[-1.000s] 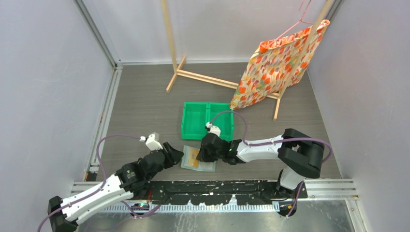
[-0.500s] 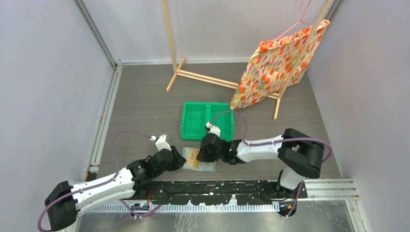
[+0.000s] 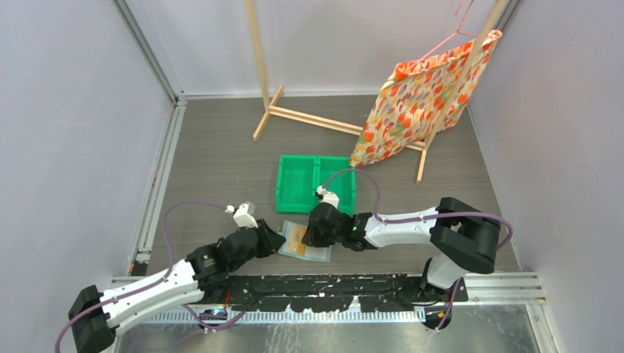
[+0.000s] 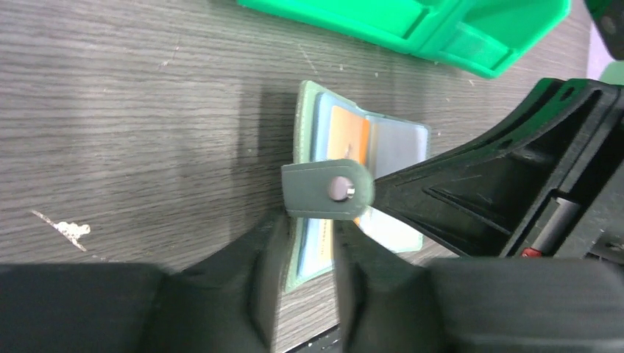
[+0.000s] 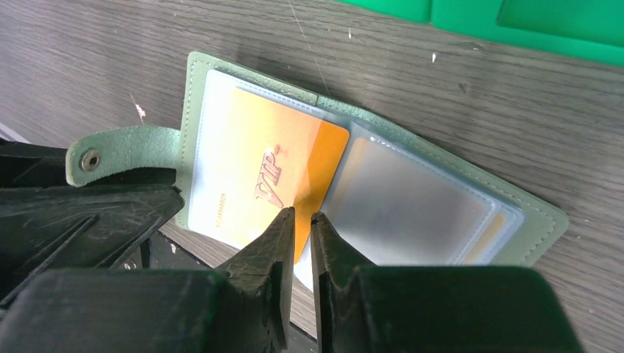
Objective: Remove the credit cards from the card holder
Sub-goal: Open the card holder at the center of the board.
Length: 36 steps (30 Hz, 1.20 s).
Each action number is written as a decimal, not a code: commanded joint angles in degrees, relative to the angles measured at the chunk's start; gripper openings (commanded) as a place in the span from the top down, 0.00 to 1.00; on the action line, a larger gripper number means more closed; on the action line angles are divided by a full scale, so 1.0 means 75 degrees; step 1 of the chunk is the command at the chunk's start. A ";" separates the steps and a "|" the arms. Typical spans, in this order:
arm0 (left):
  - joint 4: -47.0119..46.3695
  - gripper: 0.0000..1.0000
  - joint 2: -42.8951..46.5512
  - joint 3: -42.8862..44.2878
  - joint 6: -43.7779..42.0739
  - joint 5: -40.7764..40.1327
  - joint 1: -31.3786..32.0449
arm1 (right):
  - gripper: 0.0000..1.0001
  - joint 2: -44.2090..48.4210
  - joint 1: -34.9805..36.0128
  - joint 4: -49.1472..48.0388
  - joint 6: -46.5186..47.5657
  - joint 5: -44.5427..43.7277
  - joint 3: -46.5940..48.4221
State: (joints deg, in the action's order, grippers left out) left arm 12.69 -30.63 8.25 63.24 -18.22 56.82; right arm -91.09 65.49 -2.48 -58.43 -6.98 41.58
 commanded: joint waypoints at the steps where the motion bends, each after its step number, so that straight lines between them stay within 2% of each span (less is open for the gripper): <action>1: 0.0292 0.61 0.0547 0.0126 0.0122 -0.0123 -0.0033 | 0.80 0.0428 -0.0076 -0.0078 -0.0070 -0.0038 -0.0125; 3: 0.0290 0.49 0.0765 0.0011 0.0140 -0.0074 -0.0039 | 0.80 0.0448 -0.0105 -0.0138 -0.0093 0.0013 -0.0178; 6: 0.0174 0.39 0.0959 -0.0184 0.0151 0.0049 -0.0042 | 0.80 0.0450 -0.0157 -0.0259 -0.0150 0.0076 -0.0275; 12: 0.0112 0.30 0.0840 -0.0321 0.0164 0.0043 -0.0041 | 0.80 0.0505 -0.0354 -0.0864 -0.0373 0.0423 -0.0651; 17: -0.0056 0.27 0.0615 -0.0292 0.0103 0.0077 -0.0040 | 0.80 0.0531 -0.0374 -0.0888 -0.0355 0.0438 -0.0722; 21: -0.0642 0.38 0.0485 -0.0396 0.0063 0.0308 -0.0040 | 0.80 0.0513 -0.0381 -0.0900 -0.0360 0.0433 -0.0757; 29: -0.1758 0.45 -0.0131 -0.0683 0.0175 0.0770 -0.0051 | 0.80 0.0532 -0.0402 -0.0929 -0.0355 0.0434 -0.0797; 36: -0.2323 0.66 -0.0511 -0.0690 0.0318 0.0795 -0.0109 | 0.80 0.0509 -0.0418 -0.0957 -0.0380 0.0459 -0.0863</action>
State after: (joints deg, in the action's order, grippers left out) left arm 1.41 -33.61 3.14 64.71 -12.78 56.55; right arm -88.84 62.76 -9.23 -61.21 -3.49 35.70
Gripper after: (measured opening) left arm 0.384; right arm 0.197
